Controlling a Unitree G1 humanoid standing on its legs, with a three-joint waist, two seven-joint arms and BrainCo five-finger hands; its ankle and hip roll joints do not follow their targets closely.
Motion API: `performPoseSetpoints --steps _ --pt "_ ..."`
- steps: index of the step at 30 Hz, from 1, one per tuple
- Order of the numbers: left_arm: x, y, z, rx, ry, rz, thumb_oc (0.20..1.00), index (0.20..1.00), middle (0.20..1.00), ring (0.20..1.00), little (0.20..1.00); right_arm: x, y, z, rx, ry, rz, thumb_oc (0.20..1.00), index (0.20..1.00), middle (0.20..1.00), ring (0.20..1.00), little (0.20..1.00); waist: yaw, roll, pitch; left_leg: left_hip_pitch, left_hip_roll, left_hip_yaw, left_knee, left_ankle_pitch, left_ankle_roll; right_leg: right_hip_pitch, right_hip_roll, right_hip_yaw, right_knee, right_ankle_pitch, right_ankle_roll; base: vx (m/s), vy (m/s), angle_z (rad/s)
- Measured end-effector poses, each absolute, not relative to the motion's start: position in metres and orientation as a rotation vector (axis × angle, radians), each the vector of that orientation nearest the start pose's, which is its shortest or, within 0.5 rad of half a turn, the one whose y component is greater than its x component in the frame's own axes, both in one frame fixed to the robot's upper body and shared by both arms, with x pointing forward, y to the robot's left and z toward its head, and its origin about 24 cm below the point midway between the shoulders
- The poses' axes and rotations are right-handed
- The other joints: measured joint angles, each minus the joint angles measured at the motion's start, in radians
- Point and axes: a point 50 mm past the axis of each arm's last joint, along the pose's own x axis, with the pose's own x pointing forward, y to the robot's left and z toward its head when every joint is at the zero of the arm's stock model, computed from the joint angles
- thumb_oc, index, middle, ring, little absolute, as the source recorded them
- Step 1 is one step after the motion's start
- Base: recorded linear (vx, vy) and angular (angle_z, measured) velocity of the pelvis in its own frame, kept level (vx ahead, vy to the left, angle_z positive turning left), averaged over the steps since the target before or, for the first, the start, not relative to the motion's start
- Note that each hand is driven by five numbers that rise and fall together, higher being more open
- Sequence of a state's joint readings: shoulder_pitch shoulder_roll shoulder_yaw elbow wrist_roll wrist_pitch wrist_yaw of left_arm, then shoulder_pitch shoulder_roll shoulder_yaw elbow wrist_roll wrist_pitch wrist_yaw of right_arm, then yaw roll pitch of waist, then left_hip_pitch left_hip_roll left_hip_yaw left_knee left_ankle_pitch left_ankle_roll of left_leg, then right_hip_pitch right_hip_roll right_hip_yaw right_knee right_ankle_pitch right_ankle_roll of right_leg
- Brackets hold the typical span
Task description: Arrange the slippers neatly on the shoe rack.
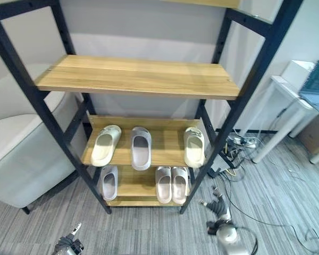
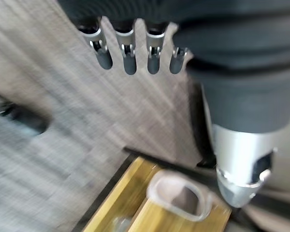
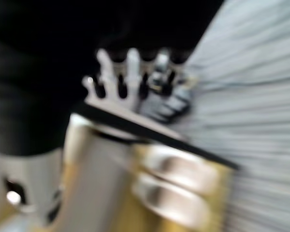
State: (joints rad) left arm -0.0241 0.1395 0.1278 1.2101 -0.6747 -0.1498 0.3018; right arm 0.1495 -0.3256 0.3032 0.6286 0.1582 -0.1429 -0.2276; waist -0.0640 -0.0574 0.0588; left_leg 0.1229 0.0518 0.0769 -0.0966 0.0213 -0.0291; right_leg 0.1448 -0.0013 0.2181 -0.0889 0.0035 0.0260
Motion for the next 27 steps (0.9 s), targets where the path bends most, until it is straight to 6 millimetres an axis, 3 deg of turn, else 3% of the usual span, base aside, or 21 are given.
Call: performPoseSetpoints --steps 4,9,22,27 --pt "0.097 0.231 -0.158 -0.394 1.009 0.819 1.0 1.0 1.0 1.0 1.0 0.157 -0.201 -0.091 -0.288 0.595 -0.02 1.0 1.0 1.0 1.0 1.0 0.011 -0.008 0.002 0.0 0.0 -0.005 0.0 -0.001 -0.002 -0.005 0.0 -0.004 -0.005 -0.009 0.003 0.01 0.002 0.02" --pt "0.085 0.23 -0.161 -0.362 1.049 0.811 1.0 1.0 1.0 1.0 1.0 0.163 -0.191 -0.09 -0.267 0.577 -0.012 1.0 1.0 1.0 1.0 1.0 0.032 -0.022 -0.005 -0.002 -0.001 -0.008 0.0 0.002 -0.003 -0.004 -0.001 -0.009 -0.005 -0.008 0.0 0.01 0.004 0.02" --pt "0.071 0.241 -0.161 -0.298 1.084 0.818 1.0 1.0 1.0 1.0 1.0 0.238 -0.166 -0.033 -0.302 0.288 0.072 1.0 1.0 1.0 1.0 1.0 0.087 -0.044 -0.017 -0.018 -0.008 -0.047 0.0 0.005 0.002 0.002 -0.007 -0.05 -0.005 -0.008 -0.002 0.03 0.022 0.09" --pt "0.065 0.242 -0.162 -0.29 1.107 0.819 1.0 1.0 1.0 1.0 1.0 0.252 -0.168 -0.02 -0.342 0.236 0.067 1.0 1.0 1.0 1.0 1.0 0.101 -0.046 -0.019 -0.033 -0.015 -0.063 0.0 0.015 0.005 -0.004 -0.013 -0.065 -0.001 -0.007 0.0 0.03 0.014 0.1"
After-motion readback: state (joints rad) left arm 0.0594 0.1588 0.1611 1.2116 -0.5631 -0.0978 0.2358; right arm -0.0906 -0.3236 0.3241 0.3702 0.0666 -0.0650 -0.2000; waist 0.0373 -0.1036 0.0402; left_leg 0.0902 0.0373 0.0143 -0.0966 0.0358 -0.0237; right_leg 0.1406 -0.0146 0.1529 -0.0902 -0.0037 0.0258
